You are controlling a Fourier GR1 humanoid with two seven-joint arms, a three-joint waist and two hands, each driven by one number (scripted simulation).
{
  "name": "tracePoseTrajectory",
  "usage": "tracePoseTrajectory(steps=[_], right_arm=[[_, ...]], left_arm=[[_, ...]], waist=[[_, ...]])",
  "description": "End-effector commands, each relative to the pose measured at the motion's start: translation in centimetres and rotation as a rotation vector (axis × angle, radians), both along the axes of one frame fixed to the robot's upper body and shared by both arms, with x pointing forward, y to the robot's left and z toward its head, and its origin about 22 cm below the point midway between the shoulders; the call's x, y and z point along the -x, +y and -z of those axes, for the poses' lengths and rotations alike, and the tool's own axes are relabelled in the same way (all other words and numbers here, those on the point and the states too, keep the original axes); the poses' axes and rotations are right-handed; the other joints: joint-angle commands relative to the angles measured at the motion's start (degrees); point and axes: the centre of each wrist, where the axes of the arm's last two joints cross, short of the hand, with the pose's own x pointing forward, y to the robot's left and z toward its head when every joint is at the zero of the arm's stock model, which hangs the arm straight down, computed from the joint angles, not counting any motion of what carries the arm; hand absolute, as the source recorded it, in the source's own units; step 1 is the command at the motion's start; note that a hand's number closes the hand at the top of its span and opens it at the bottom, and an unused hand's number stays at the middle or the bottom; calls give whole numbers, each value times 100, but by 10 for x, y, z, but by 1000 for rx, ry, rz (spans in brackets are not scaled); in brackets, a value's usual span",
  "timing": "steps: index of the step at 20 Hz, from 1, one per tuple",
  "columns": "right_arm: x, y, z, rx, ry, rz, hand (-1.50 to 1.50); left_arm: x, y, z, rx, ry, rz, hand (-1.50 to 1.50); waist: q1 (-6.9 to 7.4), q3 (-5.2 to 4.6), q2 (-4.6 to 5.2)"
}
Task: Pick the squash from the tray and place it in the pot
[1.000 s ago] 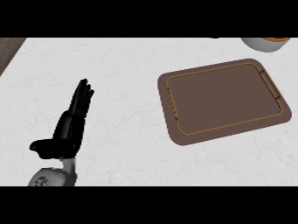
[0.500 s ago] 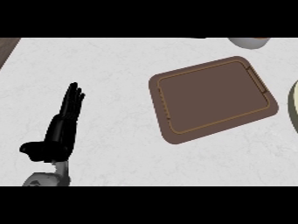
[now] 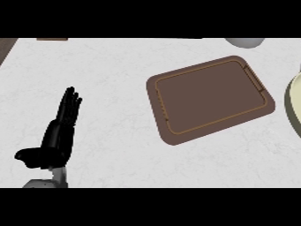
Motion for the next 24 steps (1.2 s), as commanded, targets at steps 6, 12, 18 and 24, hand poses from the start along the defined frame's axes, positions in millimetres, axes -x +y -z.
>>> tracePoseTrajectory(steps=[6, 12, 18, 24], right_arm=[[31, -3, 63, -211, -223, 276, -150], [32, -1, 26, 166, -512, 129, -150], [45, 8, 19, 433, -779, 142, -150], [69, 34, 47, 527, -863, 221, -150]], left_arm=[[3, -8, -3, -7, -15, -12, 0], [4, 5, 3, 11, 16, -2, 0], [-5, 1, 2, -7, 2, -23, 0], [0, 14, -7, 5, 17, -22, 0]], waist=[[-27, 3, -17], [-24, -3, -16], [-141, -7, -39], [-121, -14, -66]])
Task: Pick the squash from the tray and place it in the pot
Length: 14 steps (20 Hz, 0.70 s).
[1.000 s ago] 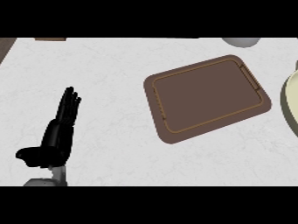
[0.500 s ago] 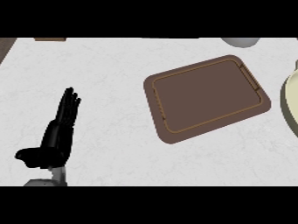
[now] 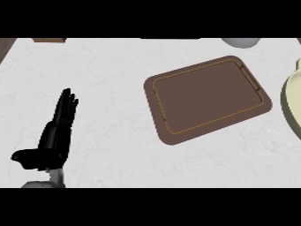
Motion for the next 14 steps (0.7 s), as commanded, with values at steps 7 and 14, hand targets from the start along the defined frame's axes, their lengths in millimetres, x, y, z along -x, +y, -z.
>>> tracePoseTrajectory(steps=[7, 14], right_arm=[[43, 37, 24, 169, -142, 106, -150], [95, 42, 23, 178, -130, 78, -150]], left_arm=[[-7, -3, -14, 7, 3, 4, 0], [3, -17, -8, -13, 14, 15, 0]], waist=[[28, -4, -14], [-8, -3, -33]])
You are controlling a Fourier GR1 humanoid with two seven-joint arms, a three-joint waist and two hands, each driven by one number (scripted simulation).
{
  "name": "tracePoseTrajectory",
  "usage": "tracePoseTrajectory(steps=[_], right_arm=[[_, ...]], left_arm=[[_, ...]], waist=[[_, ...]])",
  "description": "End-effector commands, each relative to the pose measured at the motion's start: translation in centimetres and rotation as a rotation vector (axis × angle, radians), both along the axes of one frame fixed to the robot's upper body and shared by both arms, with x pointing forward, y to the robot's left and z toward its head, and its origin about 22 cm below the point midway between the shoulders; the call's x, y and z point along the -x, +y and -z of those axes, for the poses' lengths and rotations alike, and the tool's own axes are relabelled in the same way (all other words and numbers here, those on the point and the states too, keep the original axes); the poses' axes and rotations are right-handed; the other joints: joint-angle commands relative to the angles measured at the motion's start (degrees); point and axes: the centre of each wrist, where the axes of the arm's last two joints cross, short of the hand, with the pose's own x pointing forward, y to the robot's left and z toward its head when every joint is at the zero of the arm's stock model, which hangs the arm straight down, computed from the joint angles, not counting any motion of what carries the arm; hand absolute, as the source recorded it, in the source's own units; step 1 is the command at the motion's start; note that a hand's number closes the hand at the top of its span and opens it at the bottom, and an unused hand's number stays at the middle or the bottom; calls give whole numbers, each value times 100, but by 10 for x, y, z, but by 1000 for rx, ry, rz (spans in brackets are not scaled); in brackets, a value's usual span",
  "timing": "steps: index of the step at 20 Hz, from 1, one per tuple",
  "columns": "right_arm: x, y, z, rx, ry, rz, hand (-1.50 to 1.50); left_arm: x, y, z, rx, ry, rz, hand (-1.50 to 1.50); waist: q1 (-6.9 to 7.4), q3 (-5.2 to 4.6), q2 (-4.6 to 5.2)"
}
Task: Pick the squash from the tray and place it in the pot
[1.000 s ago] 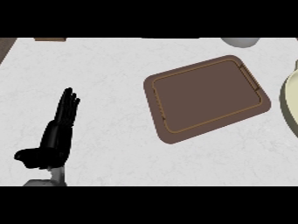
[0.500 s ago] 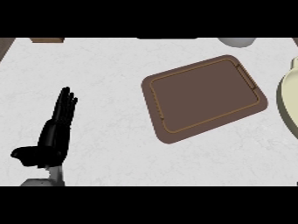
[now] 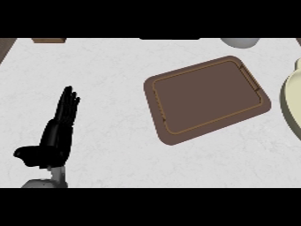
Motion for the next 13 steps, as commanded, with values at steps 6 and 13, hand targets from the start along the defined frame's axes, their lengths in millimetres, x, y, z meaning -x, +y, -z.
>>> tracePoseTrajectory(steps=[6, 13], right_arm=[[44, 10, -20, 41, -95, 72, -150], [86, 5, -16, 88, -122, 140, -150]], left_arm=[[7, -6, 9, 11, 1, -1, 0], [4, 20, 8, 6, -20, -5, 0]], waist=[[-21, -2, -1], [-68, 4, 9]])
